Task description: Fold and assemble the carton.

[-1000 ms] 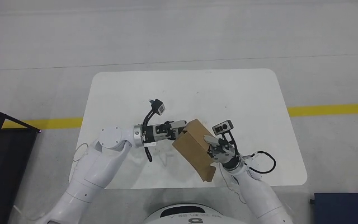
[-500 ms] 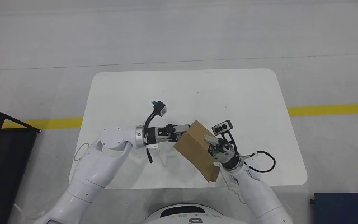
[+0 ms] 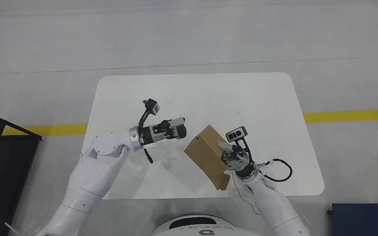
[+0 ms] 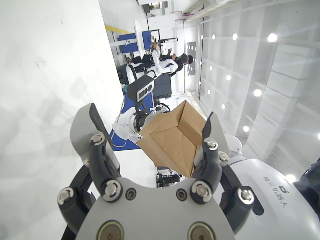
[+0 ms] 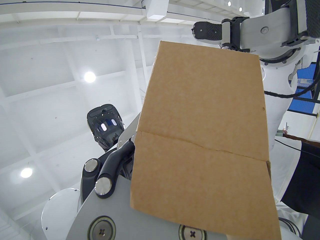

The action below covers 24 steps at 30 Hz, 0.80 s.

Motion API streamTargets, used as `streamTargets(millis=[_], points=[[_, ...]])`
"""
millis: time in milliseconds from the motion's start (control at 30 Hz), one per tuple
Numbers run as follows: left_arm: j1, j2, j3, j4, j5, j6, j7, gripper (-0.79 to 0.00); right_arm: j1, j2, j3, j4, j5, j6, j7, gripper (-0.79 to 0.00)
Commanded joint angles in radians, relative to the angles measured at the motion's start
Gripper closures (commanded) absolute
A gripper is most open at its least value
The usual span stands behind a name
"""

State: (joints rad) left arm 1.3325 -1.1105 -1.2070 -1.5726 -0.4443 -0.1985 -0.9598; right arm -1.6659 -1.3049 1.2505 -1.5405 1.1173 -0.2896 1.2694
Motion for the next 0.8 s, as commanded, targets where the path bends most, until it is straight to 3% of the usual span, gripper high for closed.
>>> streamTargets(millis=[0,300,367,533,667,767], points=[[0.012,0.005,-0.035,-0.001,-0.013,-0.008,0.015,-0.785,0.0,0.0,0.009,0.001,0.008,-0.007,-0.022,0.0],[0.074,0.011,-0.185,0.002,-0.14,-0.117,0.194,-0.785,-0.001,0.0,0.012,0.0,0.013,-0.011,-0.03,0.0],[0.079,0.009,-0.206,0.015,-0.145,-0.146,0.259,-0.785,0.025,0.006,0.008,-0.019,-0.153,-0.001,-0.092,0.0],[0.081,0.007,-0.214,0.022,-0.141,-0.16,0.289,-0.785,0.143,0.038,-0.012,-0.198,-0.778,0.284,-0.265,0.0],[0.081,0.007,-0.214,0.022,-0.141,-0.16,0.289,-0.785,0.317,0.053,-0.084,-0.17,-0.981,0.563,-0.094,0.0],[0.081,0.007,-0.214,0.022,-0.141,-0.16,0.289,-0.785,0.466,0.06,-0.154,-0.093,-1.144,0.664,0.034,0.0]])
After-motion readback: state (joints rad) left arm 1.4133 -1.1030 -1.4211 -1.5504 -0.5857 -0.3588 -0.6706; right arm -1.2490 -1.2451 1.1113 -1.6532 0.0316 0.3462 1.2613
